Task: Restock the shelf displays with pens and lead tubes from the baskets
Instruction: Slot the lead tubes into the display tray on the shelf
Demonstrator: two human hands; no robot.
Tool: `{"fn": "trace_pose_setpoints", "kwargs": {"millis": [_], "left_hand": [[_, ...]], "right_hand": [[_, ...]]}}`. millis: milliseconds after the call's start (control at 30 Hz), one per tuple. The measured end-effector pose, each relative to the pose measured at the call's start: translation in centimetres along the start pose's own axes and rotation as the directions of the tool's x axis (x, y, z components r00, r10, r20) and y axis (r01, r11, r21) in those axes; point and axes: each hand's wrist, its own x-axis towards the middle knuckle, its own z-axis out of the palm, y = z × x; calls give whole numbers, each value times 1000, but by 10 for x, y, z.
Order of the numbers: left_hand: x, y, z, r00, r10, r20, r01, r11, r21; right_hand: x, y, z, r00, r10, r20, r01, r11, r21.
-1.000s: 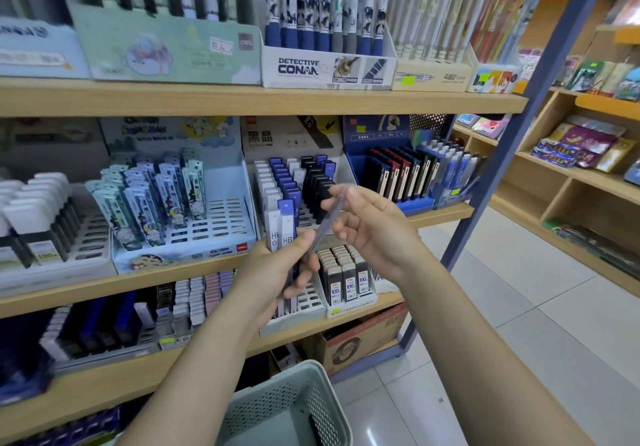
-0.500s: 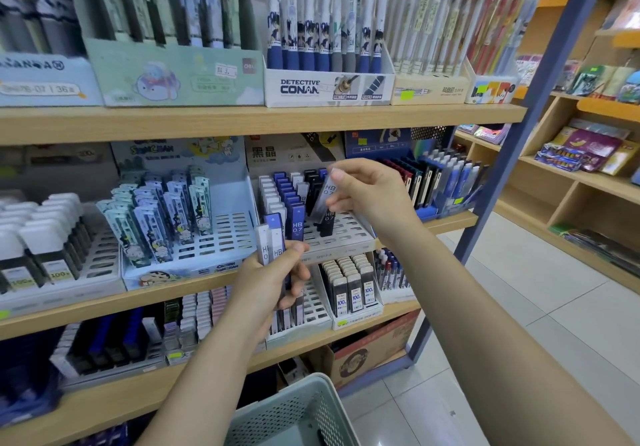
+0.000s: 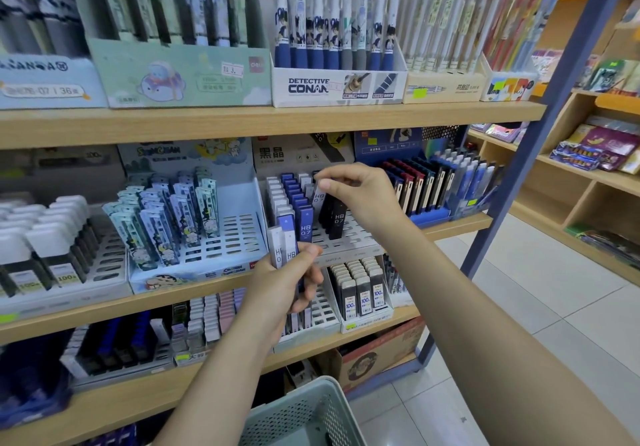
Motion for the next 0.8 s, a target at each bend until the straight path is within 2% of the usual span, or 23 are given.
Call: {"fn": "trace_pose_setpoints", "kwargs": {"millis": [233, 500, 800], "left_hand": [[-2, 1, 0, 1000, -9, 8, 9, 1000, -13], [-2, 0, -2, 1000, -9, 10, 9, 1000, -4], [-1, -2, 0, 1000, 14, 3, -14, 1000, -8]], "right_hand": [[6, 10, 7, 1000, -2, -31, 2, 1000, 15], [8, 8, 3, 995, 84, 51, -85, 996, 25], [11, 5, -1, 990, 112, 86, -113, 994, -1]]}}
